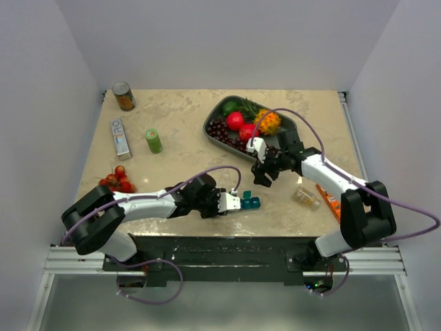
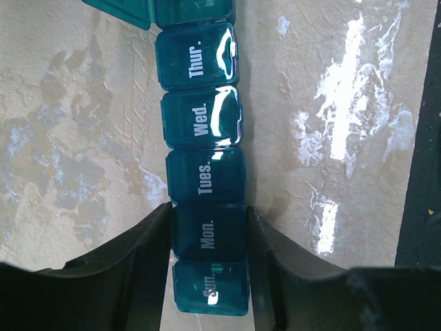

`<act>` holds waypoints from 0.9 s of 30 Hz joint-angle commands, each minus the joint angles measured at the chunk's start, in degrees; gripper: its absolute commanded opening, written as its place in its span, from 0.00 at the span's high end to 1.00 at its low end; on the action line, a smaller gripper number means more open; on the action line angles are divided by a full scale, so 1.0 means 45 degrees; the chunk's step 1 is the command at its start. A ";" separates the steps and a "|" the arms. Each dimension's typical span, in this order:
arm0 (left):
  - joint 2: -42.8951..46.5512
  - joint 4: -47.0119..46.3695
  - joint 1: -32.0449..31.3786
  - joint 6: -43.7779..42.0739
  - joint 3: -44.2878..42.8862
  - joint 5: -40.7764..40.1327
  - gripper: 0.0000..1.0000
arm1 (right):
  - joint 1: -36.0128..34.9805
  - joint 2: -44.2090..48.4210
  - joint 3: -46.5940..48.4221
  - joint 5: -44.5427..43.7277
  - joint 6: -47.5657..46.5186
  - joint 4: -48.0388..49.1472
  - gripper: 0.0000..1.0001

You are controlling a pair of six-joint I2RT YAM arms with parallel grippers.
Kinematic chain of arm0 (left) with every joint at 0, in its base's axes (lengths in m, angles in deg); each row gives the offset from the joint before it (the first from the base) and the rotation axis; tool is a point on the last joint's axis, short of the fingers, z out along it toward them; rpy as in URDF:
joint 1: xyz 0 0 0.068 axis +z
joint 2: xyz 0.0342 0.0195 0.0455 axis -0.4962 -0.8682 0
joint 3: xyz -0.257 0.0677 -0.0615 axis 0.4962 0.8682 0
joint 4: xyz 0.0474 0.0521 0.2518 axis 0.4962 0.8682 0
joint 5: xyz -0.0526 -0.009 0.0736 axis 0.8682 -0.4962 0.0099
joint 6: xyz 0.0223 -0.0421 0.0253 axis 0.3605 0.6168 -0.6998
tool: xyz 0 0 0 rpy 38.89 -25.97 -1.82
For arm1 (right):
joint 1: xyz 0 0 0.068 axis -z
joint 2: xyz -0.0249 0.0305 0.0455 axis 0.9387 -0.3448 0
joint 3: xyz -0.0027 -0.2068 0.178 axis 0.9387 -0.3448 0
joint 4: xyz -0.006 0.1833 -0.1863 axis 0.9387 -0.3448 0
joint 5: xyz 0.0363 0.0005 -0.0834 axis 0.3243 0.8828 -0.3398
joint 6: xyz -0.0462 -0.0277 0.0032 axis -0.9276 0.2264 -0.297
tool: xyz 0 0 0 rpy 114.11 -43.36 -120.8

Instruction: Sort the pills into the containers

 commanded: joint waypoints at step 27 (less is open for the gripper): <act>-0.0570 -0.0125 -0.0001 0.0041 -0.0738 -0.0119 1.00 | -0.1408 -0.1539 0.0231 -0.1809 0.1023 0.1244 0.41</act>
